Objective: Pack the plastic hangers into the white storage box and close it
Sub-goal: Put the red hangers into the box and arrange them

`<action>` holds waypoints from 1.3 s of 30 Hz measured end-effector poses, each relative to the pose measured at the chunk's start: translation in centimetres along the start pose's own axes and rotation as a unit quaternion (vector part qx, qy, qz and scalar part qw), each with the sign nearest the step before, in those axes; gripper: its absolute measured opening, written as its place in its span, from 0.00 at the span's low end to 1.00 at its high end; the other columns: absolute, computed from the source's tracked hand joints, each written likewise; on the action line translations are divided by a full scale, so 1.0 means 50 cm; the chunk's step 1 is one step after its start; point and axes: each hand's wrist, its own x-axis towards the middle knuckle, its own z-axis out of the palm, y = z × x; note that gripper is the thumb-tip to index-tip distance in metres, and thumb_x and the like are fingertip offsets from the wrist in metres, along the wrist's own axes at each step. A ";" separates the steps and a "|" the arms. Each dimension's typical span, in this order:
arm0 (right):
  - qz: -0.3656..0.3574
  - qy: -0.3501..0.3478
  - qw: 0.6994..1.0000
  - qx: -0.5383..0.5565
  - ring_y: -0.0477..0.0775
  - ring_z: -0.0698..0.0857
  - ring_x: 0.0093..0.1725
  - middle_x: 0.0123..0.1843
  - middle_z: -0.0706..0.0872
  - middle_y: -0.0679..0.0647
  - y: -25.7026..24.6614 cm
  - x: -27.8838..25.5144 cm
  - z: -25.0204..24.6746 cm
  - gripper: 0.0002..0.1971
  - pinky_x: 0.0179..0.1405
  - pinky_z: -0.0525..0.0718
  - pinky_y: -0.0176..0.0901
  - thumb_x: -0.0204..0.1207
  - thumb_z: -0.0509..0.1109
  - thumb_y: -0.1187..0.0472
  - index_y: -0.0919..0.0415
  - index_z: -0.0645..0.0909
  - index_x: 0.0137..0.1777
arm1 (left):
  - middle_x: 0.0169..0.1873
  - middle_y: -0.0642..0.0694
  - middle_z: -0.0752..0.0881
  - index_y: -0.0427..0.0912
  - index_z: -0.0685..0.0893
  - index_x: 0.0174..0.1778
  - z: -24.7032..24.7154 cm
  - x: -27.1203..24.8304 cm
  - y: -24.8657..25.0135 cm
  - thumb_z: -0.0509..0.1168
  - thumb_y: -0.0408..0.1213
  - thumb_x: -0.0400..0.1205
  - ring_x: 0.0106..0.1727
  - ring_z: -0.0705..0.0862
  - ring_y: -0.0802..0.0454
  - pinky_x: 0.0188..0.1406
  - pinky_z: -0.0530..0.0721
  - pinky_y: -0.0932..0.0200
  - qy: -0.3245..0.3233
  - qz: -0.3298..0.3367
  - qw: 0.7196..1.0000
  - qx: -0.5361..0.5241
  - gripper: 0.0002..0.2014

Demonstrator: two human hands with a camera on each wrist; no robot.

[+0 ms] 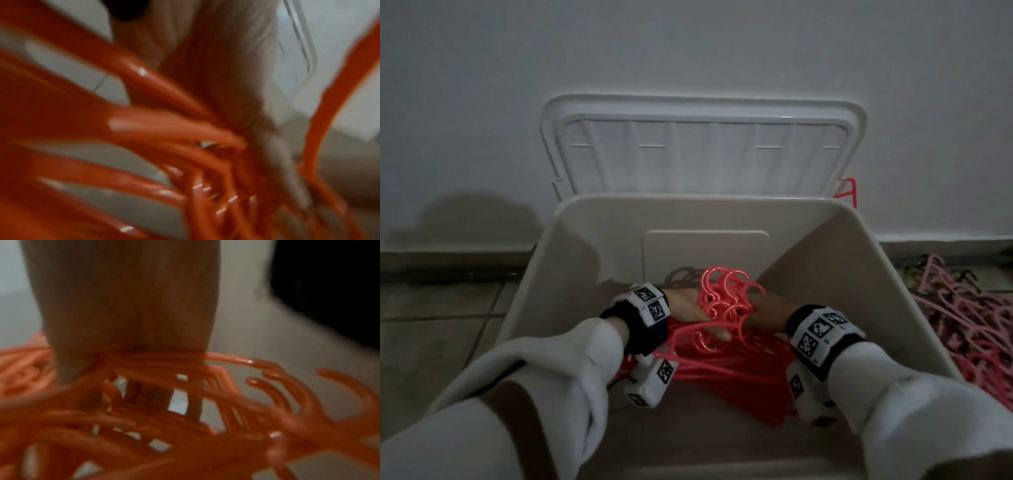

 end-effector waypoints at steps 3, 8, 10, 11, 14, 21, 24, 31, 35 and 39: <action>0.017 0.040 0.999 0.005 0.57 0.83 0.60 0.60 0.85 0.56 0.015 0.020 0.019 0.21 0.60 0.80 0.42 0.70 0.72 0.47 0.58 0.81 0.60 | 0.60 0.50 0.85 0.49 0.78 0.66 0.000 0.027 -0.013 0.78 0.43 0.70 0.62 0.82 0.52 0.68 0.75 0.57 0.038 0.015 0.999 0.024 0.28; 0.075 -0.030 0.993 0.087 0.59 0.70 0.74 0.76 0.69 0.62 0.032 0.033 0.053 0.30 0.68 0.69 0.41 0.78 0.68 0.56 0.65 0.64 0.77 | 0.52 0.44 0.85 0.39 0.81 0.57 -0.078 0.008 -0.063 0.71 0.44 0.77 0.53 0.81 0.49 0.56 0.78 0.58 0.156 -0.092 0.978 0.100 0.16; 0.073 -0.021 0.990 0.119 0.60 0.73 0.73 0.76 0.71 0.63 0.044 0.047 0.061 0.29 0.69 0.71 0.44 0.77 0.69 0.56 0.65 0.66 0.76 | 0.59 0.39 0.84 0.38 0.81 0.59 -0.116 -0.014 -0.074 0.68 0.42 0.80 0.57 0.82 0.46 0.60 0.77 0.56 0.185 -0.135 0.964 0.134 0.16; 0.073 -0.015 0.989 0.130 0.60 0.73 0.73 0.76 0.71 0.63 0.047 0.053 0.064 0.30 0.70 0.71 0.44 0.77 0.69 0.56 0.65 0.66 0.77 | 0.63 0.39 0.82 0.37 0.79 0.63 -0.125 -0.022 -0.071 0.68 0.43 0.79 0.61 0.80 0.45 0.62 0.76 0.56 0.189 -0.146 0.960 0.147 0.19; 0.064 -0.015 0.988 0.137 0.59 0.65 0.78 0.80 0.63 0.61 0.035 0.051 0.067 0.35 0.76 0.64 0.45 0.77 0.69 0.55 0.62 0.58 0.80 | 0.74 0.44 0.71 0.41 0.63 0.77 -0.081 -0.039 -0.039 0.76 0.53 0.69 0.74 0.71 0.44 0.73 0.70 0.52 0.101 -0.139 0.962 0.214 0.45; 0.086 -0.047 0.992 0.081 0.60 0.75 0.71 0.73 0.74 0.63 0.011 0.043 0.075 0.30 0.67 0.71 0.43 0.79 0.64 0.47 0.66 0.67 0.74 | 0.82 0.36 0.41 0.38 0.37 0.82 0.108 -0.021 -0.089 0.64 0.40 0.81 0.82 0.47 0.35 0.77 0.54 0.33 0.086 -0.171 0.868 0.458 0.45; 0.085 -0.056 0.993 0.061 0.61 0.77 0.68 0.69 0.77 0.65 0.008 0.040 0.072 0.28 0.64 0.73 0.43 0.81 0.61 0.45 0.69 0.73 0.69 | 0.70 0.31 0.75 0.43 0.70 0.75 0.127 -0.014 -0.108 0.70 0.40 0.71 0.67 0.79 0.33 0.51 0.81 0.27 0.190 -0.136 0.859 0.456 0.35; 0.081 -0.051 0.994 0.054 0.60 0.76 0.69 0.71 0.76 0.65 0.009 0.050 0.080 0.24 0.63 0.72 0.42 0.83 0.59 0.51 0.70 0.73 0.70 | 0.77 0.32 0.65 0.44 0.44 0.82 0.152 -0.002 -0.098 0.81 0.44 0.65 0.73 0.68 0.26 0.62 0.73 0.25 0.227 -0.173 0.855 0.432 0.60; 0.095 -0.034 0.993 0.066 0.60 0.75 0.71 0.72 0.75 0.64 0.013 0.046 0.074 0.25 0.64 0.71 0.41 0.84 0.57 0.51 0.70 0.72 0.71 | 0.82 0.34 0.42 0.41 0.29 0.79 0.140 -0.001 -0.111 0.66 0.46 0.79 0.82 0.46 0.33 0.78 0.56 0.35 0.184 -0.160 0.859 0.451 0.51; 0.098 -0.031 0.992 0.075 0.61 0.75 0.70 0.71 0.76 0.65 0.021 0.045 0.068 0.26 0.66 0.71 0.44 0.83 0.57 0.48 0.71 0.73 0.70 | 0.81 0.39 0.33 0.44 0.29 0.80 0.140 -0.007 -0.096 0.68 0.49 0.77 0.81 0.35 0.36 0.79 0.46 0.34 0.152 -0.149 0.883 0.419 0.53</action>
